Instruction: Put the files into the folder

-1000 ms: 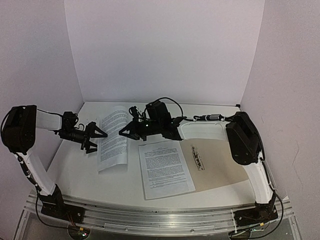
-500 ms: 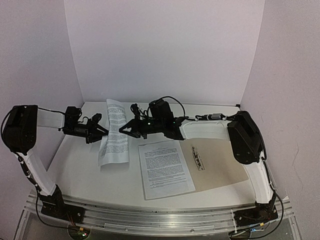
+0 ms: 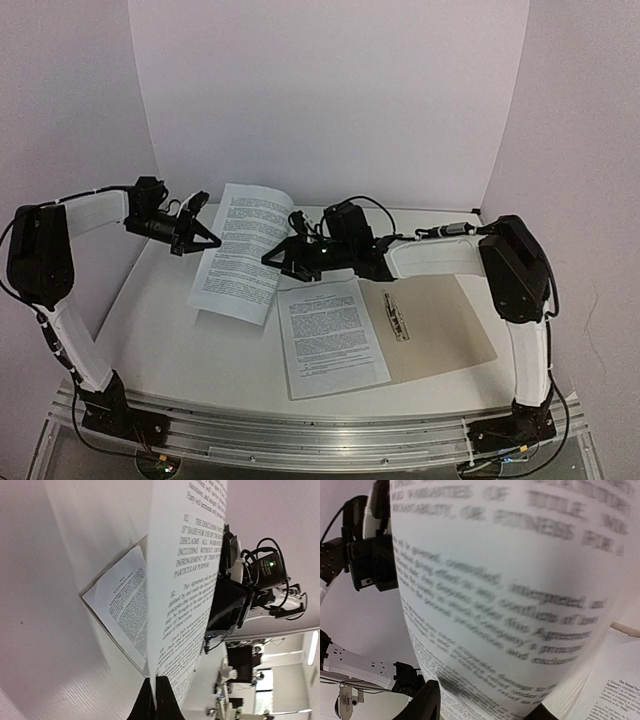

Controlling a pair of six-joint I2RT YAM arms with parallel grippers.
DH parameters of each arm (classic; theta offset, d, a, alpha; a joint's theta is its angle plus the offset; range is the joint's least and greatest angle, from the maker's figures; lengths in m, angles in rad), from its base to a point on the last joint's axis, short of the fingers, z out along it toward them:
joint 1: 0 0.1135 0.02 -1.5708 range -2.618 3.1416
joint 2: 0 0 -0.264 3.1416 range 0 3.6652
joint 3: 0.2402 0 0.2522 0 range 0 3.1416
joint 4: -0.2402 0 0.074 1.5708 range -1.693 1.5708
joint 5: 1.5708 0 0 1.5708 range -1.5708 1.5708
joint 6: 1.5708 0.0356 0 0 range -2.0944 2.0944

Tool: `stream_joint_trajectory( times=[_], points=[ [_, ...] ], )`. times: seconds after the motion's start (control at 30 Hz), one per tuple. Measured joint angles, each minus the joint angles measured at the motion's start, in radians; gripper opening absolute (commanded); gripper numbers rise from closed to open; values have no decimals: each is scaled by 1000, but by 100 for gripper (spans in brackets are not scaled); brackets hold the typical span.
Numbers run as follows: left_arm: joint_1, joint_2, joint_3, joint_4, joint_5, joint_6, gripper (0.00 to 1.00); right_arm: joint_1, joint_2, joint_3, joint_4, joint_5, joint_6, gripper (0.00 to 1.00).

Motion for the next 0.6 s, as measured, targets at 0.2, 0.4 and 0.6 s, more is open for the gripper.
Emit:
stream_joint_trajectory(
  times=[0.2, 0.4, 0.6],
  points=[
    [-203, -6, 258, -129, -344, 265, 0, -49, -164, -189, -7, 50, -47, 94],
    [-396, -60, 375, -133, -791, 498, 0, -117, -377, -369, -17, 174, -151, 98],
    [-490, -120, 451, -72, -1075, 641, 0, -119, -509, -438, 9, 280, -307, 98]
  ],
)
